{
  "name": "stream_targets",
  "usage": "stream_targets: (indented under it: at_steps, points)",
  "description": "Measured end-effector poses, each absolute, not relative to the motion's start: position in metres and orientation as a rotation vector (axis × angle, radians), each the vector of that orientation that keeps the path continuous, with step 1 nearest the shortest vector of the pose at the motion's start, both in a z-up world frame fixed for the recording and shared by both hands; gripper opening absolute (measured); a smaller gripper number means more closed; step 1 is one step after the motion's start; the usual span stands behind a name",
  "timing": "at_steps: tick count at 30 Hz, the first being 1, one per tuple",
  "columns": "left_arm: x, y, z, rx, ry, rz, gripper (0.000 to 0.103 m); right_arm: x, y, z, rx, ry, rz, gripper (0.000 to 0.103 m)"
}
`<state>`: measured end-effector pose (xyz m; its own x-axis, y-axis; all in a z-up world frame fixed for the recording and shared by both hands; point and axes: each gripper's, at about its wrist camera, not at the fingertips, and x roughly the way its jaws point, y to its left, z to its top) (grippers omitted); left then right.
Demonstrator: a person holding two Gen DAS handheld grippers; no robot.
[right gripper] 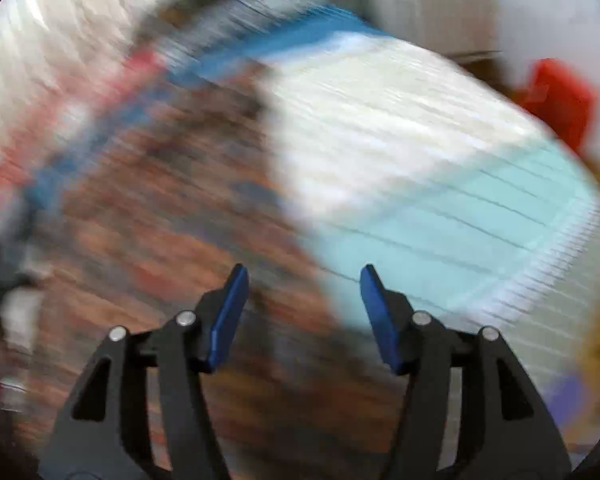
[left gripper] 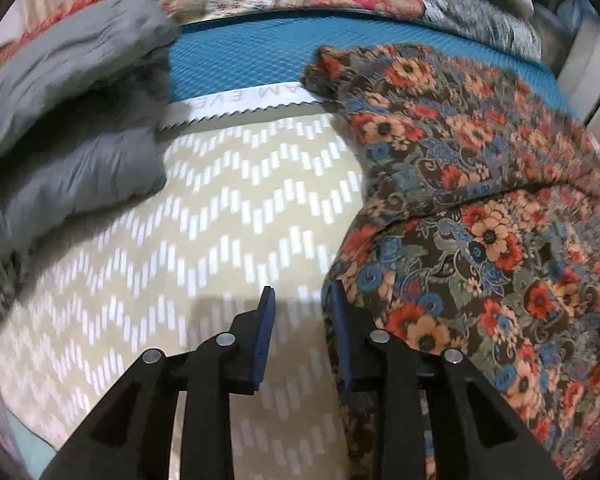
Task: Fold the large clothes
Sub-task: 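Drag the garment toward the bed edge with the left gripper while the right gripper holds it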
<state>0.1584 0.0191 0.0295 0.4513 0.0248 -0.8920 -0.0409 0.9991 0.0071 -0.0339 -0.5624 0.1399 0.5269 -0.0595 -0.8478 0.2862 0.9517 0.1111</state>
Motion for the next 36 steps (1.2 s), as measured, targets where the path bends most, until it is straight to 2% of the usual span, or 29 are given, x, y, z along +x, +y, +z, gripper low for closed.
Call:
stream_targets:
  at_steps: [2, 5, 7, 9, 17, 20, 22, 24, 25, 28, 31, 34, 36]
  points:
    - [0.145, 0.033, 0.040, -0.076, 1.133, 0.081, 0.009, -0.066, -0.591, 0.154, 0.422, 0.921, -0.187, 0.054]
    - [0.104, 0.045, 0.065, -0.167, 1.116, -0.046, 0.008, -0.097, -0.610, 0.166, 0.528, 0.863, -0.104, 0.054]
    - [0.072, 0.045, 0.077, -0.198, 1.126, -0.138, 0.000, -0.113, -0.613, 0.167, 0.581, 0.857, -0.034, 0.055]
    - [0.042, 0.049, 0.081, -0.237, 1.145, -0.219, 0.000, -0.126, -0.611, 0.165, 0.604, 0.846, 0.022, 0.055]
    - [-0.041, 0.022, 0.056, -0.254, 1.254, -0.368, 0.000, -0.151, -0.585, 0.137, 0.632, 0.895, 0.114, 0.055]
    - [-0.049, 0.010, 0.034, -0.203, 1.322, -0.339, 0.000, -0.153, -0.582, 0.138, 0.641, 0.919, 0.129, 0.006]
    - [-0.058, 0.009, 0.029, -0.194, 1.336, -0.339, 0.001, -0.164, -0.587, 0.157, 0.650, 0.871, 0.121, 0.005]
    - [-0.070, 0.011, 0.035, -0.224, 1.329, -0.375, 0.021, -0.177, -0.596, 0.180, 0.638, 0.810, 0.101, 0.005]
    - [-0.076, 0.012, 0.041, -0.239, 1.307, -0.395, 0.023, -0.181, -0.598, 0.191, 0.632, 0.781, 0.096, 0.005]
    - [-0.090, 0.010, 0.053, -0.212, 1.246, -0.409, 0.024, -0.179, -0.593, 0.196, 0.551, 0.806, 0.061, 0.005]
    - [-0.088, 0.011, 0.040, -0.189, 1.274, -0.386, 0.023, -0.170, -0.591, 0.163, 0.546, 0.908, 0.018, 0.006]
    - [-0.084, 0.011, 0.022, -0.186, 1.331, -0.327, 0.019, -0.177, -0.601, 0.143, 0.679, 0.903, 0.032, 0.018]
    - [-0.084, 0.010, 0.023, -0.201, 1.345, -0.329, 0.017, -0.190, -0.612, 0.146, 0.735, 0.839, 0.041, 0.035]
